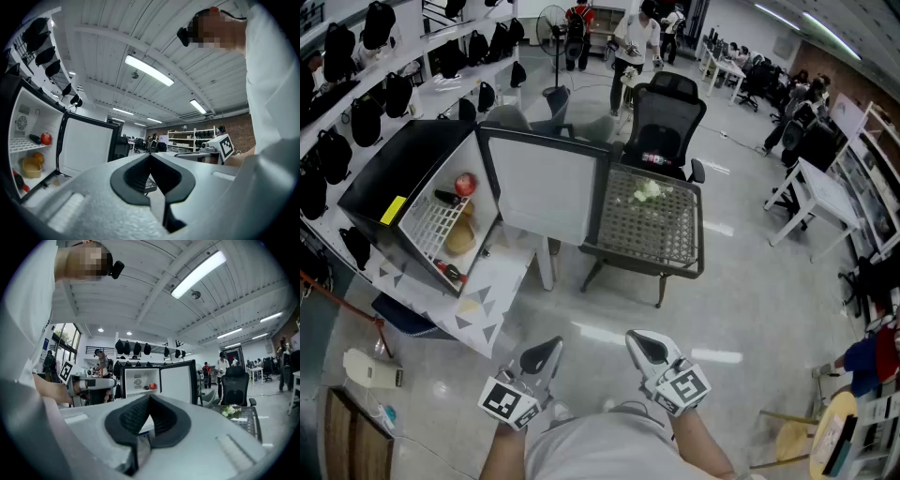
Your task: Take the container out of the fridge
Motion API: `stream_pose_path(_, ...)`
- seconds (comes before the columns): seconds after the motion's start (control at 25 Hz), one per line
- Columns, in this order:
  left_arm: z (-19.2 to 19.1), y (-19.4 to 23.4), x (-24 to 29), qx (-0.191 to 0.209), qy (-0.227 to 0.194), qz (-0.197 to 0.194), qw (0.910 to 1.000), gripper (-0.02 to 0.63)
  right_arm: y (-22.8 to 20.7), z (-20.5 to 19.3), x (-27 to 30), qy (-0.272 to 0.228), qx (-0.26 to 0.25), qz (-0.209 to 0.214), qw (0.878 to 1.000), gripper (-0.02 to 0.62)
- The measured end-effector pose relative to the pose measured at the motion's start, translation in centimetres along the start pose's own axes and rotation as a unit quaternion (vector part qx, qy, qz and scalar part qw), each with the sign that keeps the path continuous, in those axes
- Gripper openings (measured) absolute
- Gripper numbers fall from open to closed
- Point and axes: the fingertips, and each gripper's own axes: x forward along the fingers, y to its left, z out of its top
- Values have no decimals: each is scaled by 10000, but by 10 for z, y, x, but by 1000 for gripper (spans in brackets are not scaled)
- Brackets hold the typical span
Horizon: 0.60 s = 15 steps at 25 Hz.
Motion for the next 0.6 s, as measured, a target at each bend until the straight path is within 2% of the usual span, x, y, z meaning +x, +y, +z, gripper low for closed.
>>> stream_pose_path(0.2,-5,18,-14,-103,81,82,9999,7,14,3,16,-33,124,16,9999,2)
stream_pose_path(0.44,-10,45,-36,-129,151,111,9997,8,19,-2,36,-203,459,-281,9983,3)
stream_pose_path(0.6,-20,61,-47,-111,229,108,9996,8,31,-8,52,-147,425,-335,9984,3)
